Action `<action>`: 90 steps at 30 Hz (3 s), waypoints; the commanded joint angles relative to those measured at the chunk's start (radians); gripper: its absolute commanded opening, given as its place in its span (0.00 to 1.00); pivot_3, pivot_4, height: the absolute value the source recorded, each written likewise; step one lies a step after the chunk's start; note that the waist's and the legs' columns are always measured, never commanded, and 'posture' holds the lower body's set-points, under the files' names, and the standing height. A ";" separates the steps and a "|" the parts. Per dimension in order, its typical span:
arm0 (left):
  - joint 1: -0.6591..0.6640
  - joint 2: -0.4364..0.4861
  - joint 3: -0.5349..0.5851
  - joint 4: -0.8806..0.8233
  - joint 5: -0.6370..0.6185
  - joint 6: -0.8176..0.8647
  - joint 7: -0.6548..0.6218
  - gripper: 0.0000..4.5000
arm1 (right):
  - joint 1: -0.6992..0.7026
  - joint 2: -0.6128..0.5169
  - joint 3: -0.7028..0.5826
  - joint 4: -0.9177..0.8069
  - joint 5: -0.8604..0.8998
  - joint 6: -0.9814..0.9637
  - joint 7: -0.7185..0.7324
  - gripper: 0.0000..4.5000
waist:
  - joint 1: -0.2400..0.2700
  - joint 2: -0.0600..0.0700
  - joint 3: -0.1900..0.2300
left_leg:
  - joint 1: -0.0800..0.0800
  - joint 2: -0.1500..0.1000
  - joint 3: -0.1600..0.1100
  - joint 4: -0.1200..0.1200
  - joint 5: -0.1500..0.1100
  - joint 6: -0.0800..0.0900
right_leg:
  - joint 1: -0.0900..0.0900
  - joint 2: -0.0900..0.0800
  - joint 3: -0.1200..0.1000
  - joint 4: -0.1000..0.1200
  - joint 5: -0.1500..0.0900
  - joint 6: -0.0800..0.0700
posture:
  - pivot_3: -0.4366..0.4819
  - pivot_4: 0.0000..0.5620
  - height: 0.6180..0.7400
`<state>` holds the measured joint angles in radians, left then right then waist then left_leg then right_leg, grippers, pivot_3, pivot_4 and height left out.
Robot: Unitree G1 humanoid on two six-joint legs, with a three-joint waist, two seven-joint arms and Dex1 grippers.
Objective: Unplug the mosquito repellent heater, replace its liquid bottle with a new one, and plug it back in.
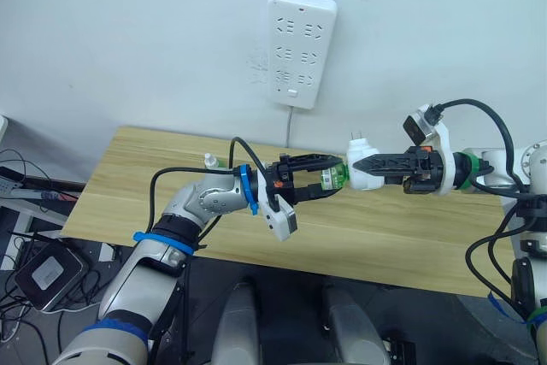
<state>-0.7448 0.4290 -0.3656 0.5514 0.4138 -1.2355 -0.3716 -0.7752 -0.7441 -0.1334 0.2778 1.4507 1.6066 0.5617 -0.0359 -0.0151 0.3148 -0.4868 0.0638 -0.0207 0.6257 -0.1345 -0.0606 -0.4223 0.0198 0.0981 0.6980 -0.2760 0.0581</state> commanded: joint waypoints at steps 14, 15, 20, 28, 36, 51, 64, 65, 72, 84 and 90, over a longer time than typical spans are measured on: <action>0.058 0.167 0.066 -0.488 -2.195 2.122 -0.170 0.51 | 0.018 -0.054 0.014 -0.095 0.011 0.008 0.066 0.67 | -0.032 0.000 0.000 | 0.001 0.000 -0.005 0.002 0.000 0.000 | 0.002 0.000 -0.003 0.003 -0.002 0.003 | 0.44 0.50 1.00; 0.062 0.166 0.088 -0.453 -2.279 2.183 -0.150 0.51 | 0.017 -0.053 0.015 -0.097 0.009 0.008 0.068 0.67 | -0.036 0.000 0.000 | 0.001 -0.001 -0.005 0.002 0.000 0.000 | 0.002 0.000 -0.003 0.003 -0.003 0.003 | 0.44 0.50 1.00; 0.099 0.151 0.157 -0.417 -2.378 2.354 -0.094 0.51 | 0.012 -0.053 0.017 -0.098 0.015 0.008 0.070 0.67 | -0.041 0.000 0.000 | 0.002 -0.001 -0.005 0.003 0.000 0.000 | 0.002 0.001 -0.003 0.006 -0.003 0.002 | 0.43 0.51 1.00; 0.144 0.119 0.234 -0.430 -2.368 2.413 -0.027 0.51 | 0.013 -0.081 0.023 -0.094 0.041 0.008 0.087 0.67 | -0.036 0.000 0.000 | 0.002 -0.001 -0.004 0.003 0.000 0.000 | 0.001 0.001 -0.002 0.006 -0.003 0.002 | 0.43 0.50 1.00; 0.145 0.031 0.285 -0.441 -2.245 2.386 -0.005 0.72 | 0.009 -0.057 0.023 -0.094 0.044 0.008 0.063 0.67 | -0.027 0.000 0.000 | 0.002 -0.001 -0.003 0.003 0.000 0.000 | 0.001 0.001 -0.002 0.006 -0.003 0.002 | 0.43 0.50 1.00; 0.245 0.175 0.368 -0.634 -1.851 2.257 -0.185 0.98 | -0.010 -0.051 -0.040 -0.001 0.060 0.008 -0.002 0.67 | -0.026 0.000 0.000 | 0.001 -0.001 -0.003 0.002 0.000 0.000 | 0.001 0.001 -0.001 0.005 -0.003 0.002 | 0.43 0.49 1.00; 0.231 0.065 0.088 -0.433 -0.396 0.433 -0.390 0.98 | -0.063 -0.014 -0.035 0.054 0.064 0.008 -0.040 0.67 | 0.007 0.000 0.000 | 0.000 -0.003 0.001 -0.002 0.000 0.000 | 0.001 -0.003 0.001 -0.005 -0.003 0.001 | 0.45 0.50 1.00; 0.213 0.053 0.092 -0.394 -0.360 0.362 -0.372 0.98 | -0.066 -0.013 -0.033 0.055 0.069 0.008 -0.040 0.67 | 0.007 0.000 0.000 | 0.000 -0.003 0.001 -0.002 0.000 0.000 | 0.001 -0.003 0.001 -0.005 -0.003 0.001 | 0.45 0.50 1.00; 0.109 0.007 0.107 -0.203 -0.175 0.137 -0.238 0.98 | -0.076 0.001 -0.025 0.041 0.122 0.008 -0.068 0.67 | 0.003 0.000 0.000 | 0.000 -0.003 0.000 -0.002 0.000 0.001 | 0.001 -0.003 0.000 -0.002 -0.003 0.001 | 0.44 0.50 1.00; 0.005 0.009 0.103 -0.077 -0.047 0.016 -0.064 0.98 | -0.058 0.005 -0.025 0.026 0.193 0.008 -0.129 0.67 | 0.002 0.000 0.000 | 0.000 -0.003 -0.001 -0.001 0.000 0.001 | 0.001 -0.003 -0.001 -0.001 -0.003 0.002 | 0.43 0.50 1.00; -0.005 0.014 0.104 -0.082 -0.020 -0.015 -0.022 0.68 | -0.049 0.007 -0.029 0.020 0.178 0.008 -0.131 0.67 | 0.002 0.000 0.000 | 0.000 -0.003 -0.001 -0.001 0.000 0.001 | 0.001 -0.003 -0.001 -0.001 -0.003 0.002 | 0.43 0.50 1.00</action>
<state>-0.7404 0.4381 -0.2685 0.4886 0.3962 -1.2336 -0.4218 -0.8284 -0.7345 -0.1379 0.3290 1.5979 1.6061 0.4288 -0.0341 -0.0153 0.3150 -0.4868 0.0611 -0.0214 0.6243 -0.1349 -0.0598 -0.4215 0.0172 0.0972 0.6975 -0.2785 0.0597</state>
